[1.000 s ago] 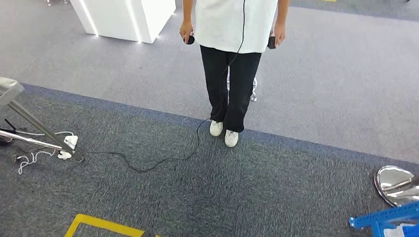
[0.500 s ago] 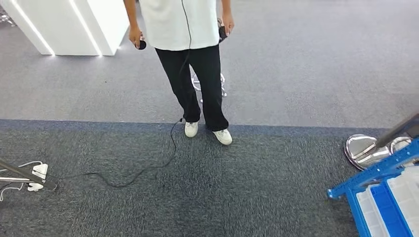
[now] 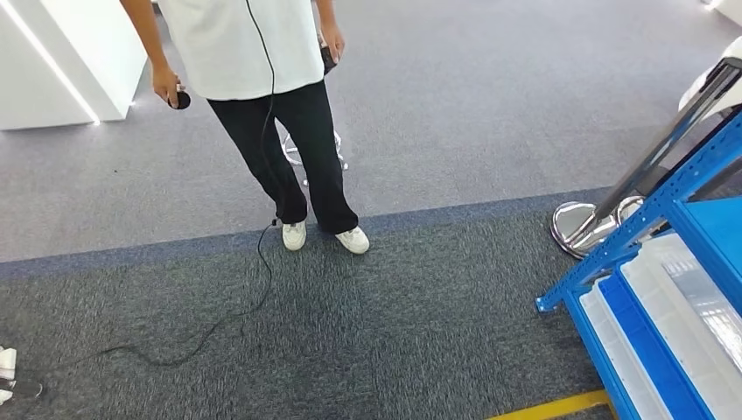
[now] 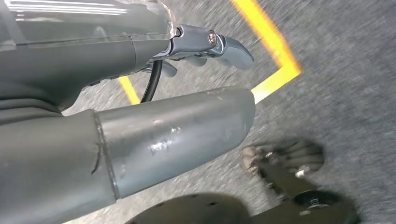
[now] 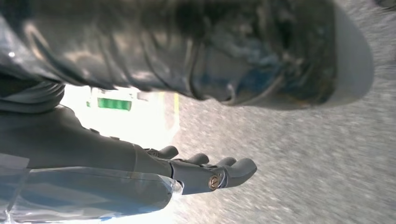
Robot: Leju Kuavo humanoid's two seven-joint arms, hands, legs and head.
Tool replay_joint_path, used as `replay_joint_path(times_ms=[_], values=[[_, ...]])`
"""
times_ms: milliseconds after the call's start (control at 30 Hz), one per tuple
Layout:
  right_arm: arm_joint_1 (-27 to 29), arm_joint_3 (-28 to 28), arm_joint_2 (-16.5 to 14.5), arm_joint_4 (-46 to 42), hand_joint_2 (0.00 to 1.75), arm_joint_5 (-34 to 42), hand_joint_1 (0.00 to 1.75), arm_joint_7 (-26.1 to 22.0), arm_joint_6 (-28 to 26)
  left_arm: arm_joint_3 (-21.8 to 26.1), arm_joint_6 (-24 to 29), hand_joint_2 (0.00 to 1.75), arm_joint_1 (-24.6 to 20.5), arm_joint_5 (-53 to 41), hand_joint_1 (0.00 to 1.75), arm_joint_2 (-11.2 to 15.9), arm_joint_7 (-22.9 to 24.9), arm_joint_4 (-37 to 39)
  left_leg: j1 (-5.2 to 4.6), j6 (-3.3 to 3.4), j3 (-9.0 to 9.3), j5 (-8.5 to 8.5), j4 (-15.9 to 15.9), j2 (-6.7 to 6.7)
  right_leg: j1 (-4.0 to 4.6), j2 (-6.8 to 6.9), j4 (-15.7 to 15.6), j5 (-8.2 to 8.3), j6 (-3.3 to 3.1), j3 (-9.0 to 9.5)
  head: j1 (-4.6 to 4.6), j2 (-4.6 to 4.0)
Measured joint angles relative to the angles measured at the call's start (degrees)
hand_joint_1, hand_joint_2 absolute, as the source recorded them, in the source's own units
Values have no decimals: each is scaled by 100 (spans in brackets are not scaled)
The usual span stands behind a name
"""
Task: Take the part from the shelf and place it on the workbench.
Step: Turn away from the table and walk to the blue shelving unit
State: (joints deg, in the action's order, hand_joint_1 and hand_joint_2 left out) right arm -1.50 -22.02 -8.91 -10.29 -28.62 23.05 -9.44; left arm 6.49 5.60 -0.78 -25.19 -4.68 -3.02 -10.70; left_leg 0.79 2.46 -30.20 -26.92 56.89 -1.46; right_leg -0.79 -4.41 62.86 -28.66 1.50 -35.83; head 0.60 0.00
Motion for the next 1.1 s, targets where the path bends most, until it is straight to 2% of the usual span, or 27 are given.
replay_joint_path(times_ms=[33,67,100,133,167,200,233,300,333,400,433,500,533,567,600,633,667,700,733,767,833,867,900,933,1000,1067,1100], values=[[-7,-5,0,0,0,-5,0,-11,1,8,19,0,6,-12,0,2,-44,1,-12,17,-5,6,-8,89,3,199,339,-199,12,-162,7,0],[-14,-10,-1,0,0,-7,0,-28,-1,16,32,0,13,-19,0,3,-75,1,-19,24,-13,5,-7,182,-3,304,707,-379,29,-336,11,0],[-16,-15,-1,0,0,-4,0,-46,-1,25,32,0,18,-31,0,4,-93,2,-26,25,-18,1,-4,279,-13,356,999,-485,48,-469,11,0],[-16,-20,-1,0,0,-4,0,-62,1,31,27,0,19,-43,0,4,-106,2,-29,22,-20,-6,-1,374,-26,388,1120,-488,65,-515,11,0],[-15,-23,-1,0,0,-4,0,-68,4,32,19,0,15,-49,0,5,-117,2,-28,14,-18,-15,3,461,-38,418,1019,-386,79,-444,11,0],[-13,-25,-1,0,0,-4,0,-70,5,34,7,0,7,-48,0,5,-134,2,-25,-1,-11,-28,11,540,-48,471,703,-208,86,-260,12,0],[-16,-28,-1,0,0,-4,0,-73,4,37,-5,0,-1,-43,0,5,-150,2,-24,-25,1,-45,24,612,-48,591,275,-47,79,-26,13,0],[-29,-41,-1,-1,0,-3,0,-99,-3,43,-38,0,-11,-50,0,8,-166,2,-43,-96,21,-93,54,733,-19,778,-337,141,22,305,8,0],[-35,-51,-1,-2,0,-4,0,-121,-7,45,-52,0,-20,-62,0,10,-153,2,-55,-134,38,-113,60,782,0,813,-437,144,-17,350,6,0],[-33,-73,-1,-2,0,-7,0,-158,-9,46,-77,0,-46,-93,0,13,-111,1,-57,-201,92,-135,54,879,16,693,-435,154,-89,345,3,0],[-30,-83,-1,-1,0,-11,0,-170,-5,46,-90,0,-60,-114,0,16,-92,1,-43,-236,106,-172,81,833,8,632,-453,166,-124,355,3,0],[-41,-95,1,-2,0,-21,0,-178,5,46,-122,0,-70,-162,0,23,-81,-1,-14,-287,-10,-408,397,556,-21,517,-491,206,-204,377,-6,0],[-48,-99,1,-2,0,-27,0,-173,12,46,-135,0,-65,-175,0,27,-83,-1,-3,-301,-160,-600,729,375,-23,460,-496,220,-230,373,-10,0],[-54,-103,1,-2,0,-35,0,-167,16,46,-143,0,-55,-184,0,29,-92,-1,-2,-306,-350,-789,1128,268,-19,394,-492,228,-249,362,-14,0],[-57,-108,1,-2,0,-44,0,-159,19,46,-149,0,-43,-186,0,33,-103,-1,-1,-310,-523,-908,1478,223,-11,317,-485,231,-257,353,-13,0],[-56,-113,1,-2,0,-57,0,-149,20,46,-150,0,-31,-188,0,38,-119,-1,-2,-309,-636,-920,1682,201,-3,231,-474,231,-260,348,-13,0],[-54,-117,1,-2,0,-70,0,-141,20,46,-151,0,-24,-191,0,46,-137,-1,-2,-302,-650,-811,1661,188,2,140,-459,229,-260,346,-13,0],[-52,-120,1,-2,0,-80,0,-134,20,46,-152,0,-22,-195,0,56,-153,-1,-1,-288,-568,-611,1430,165,3,52,-443,225,-257,346,-14,0],[-51,-122,1,-1,0,-90,0,-130,20,46,-153,0,-24,-199,0,67,-169,-1,1,-270,-420,-371,1056,90,1,-33,-427,220,-251,345,-13,0],[-55,-122,1,-1,0,-93,0,-128,20,47,-155,0,-24,-202,0,81,-179,0,7,-249,-274,-200,681,-47,8,-112,-402,212,-235,332,-13,0],[-61,-123,1,-1,0,-96,0,-127,20,48,-160,0,-32,-203,0,100,-189,1,11,-227,-113,-69,237,-254,7,-252,-368,211,-178,286,-9,0],[-57,-123,1,-1,0,-97,0,-126,20,49,-162,0,-42,-203,0,104,-190,2,4,-214,-96,-89,185,-278,1,-317,-366,221,-137,261,-9,0],[-44,-125,1,-1,0,-98,0,-126,20,49,-163,0,-54,-203,0,104,-192,2,3,-192,-87,-80,162,-219,-9,-381,-380,240,-91,235,-7,0],[-30,-127,5,0,0,-99,0,-124,19,49,-165,0,-66,-203,0,102,-193,2,8,-153,-73,-56,132,-144,-17,-363,-369,237,-57,214,-7,0],[-26,-132,13,1,0,-99,0,-119,18,49,-167,0,-61,-204,0,100,-197,2,30,-65,-55,-4,64,15,-5,-86,-133,69,-11,83,14,0],[-43,-135,16,1,0,-91,0,-117,19,50,-176,0,-32,-207,0,107,-201,2,23,-22,-60,9,44,186,-5,264,512,-301,22,-222,34,0],[-46,-138,15,1,0,-87,0,-119,19,51,-183,0,-19,-209,0,111,-200,2,18,-18,-65,6,47,279,-15,336,864,-452,44,-390,36,0]])
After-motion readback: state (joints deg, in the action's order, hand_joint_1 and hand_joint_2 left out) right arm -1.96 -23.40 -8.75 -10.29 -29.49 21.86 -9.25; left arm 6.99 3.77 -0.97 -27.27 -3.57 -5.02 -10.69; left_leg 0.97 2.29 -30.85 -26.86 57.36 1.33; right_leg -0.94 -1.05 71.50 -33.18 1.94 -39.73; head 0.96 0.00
